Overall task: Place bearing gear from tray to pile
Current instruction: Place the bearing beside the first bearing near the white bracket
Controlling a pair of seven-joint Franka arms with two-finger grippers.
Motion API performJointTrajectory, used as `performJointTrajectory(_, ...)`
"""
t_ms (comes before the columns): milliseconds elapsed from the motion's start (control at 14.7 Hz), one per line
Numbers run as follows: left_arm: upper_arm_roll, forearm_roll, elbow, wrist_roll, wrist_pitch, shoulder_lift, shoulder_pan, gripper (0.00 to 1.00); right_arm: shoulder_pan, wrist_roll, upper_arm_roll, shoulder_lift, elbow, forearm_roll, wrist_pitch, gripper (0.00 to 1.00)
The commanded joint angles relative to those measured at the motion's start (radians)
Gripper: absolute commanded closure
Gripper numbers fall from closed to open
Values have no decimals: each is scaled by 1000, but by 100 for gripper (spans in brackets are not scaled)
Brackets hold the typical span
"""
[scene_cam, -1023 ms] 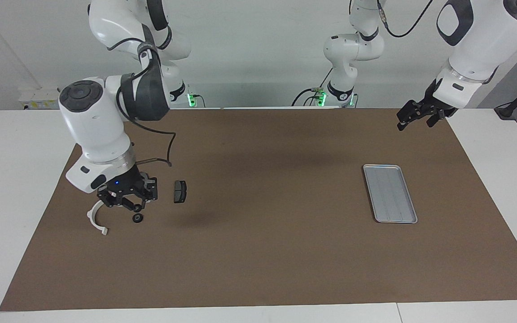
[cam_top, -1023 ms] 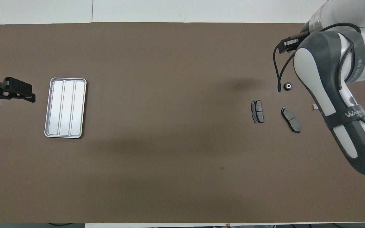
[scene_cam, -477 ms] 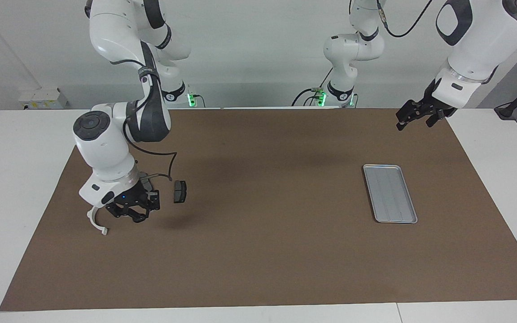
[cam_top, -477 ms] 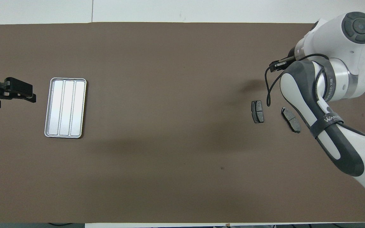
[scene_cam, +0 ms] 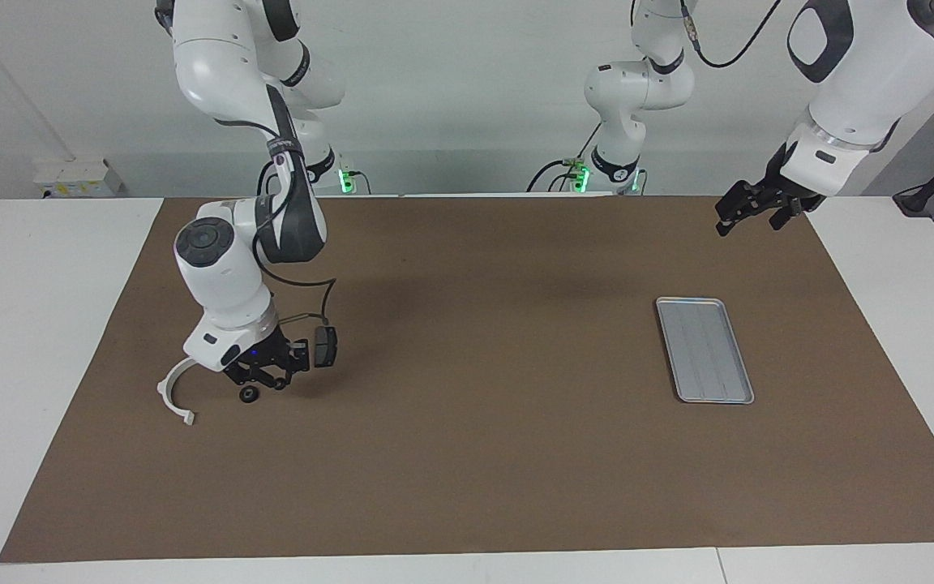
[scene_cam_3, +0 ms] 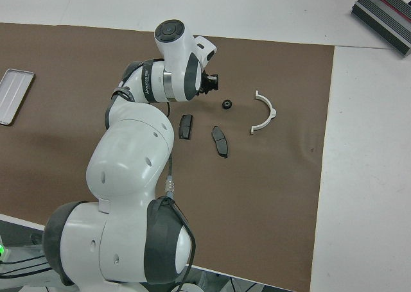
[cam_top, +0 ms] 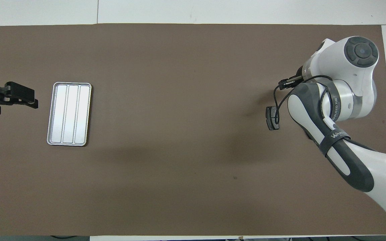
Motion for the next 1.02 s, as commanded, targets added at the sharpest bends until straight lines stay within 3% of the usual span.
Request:
performJointTrajectory(0,-12,5,-20,1,5,-20,13,0,-14,-1,3,-11,-40,12,37,100)
performJointTrajectory(955,-12,5,-20,1,5,-20,15,0,-20,-14,3,72,-47,6,152,100)
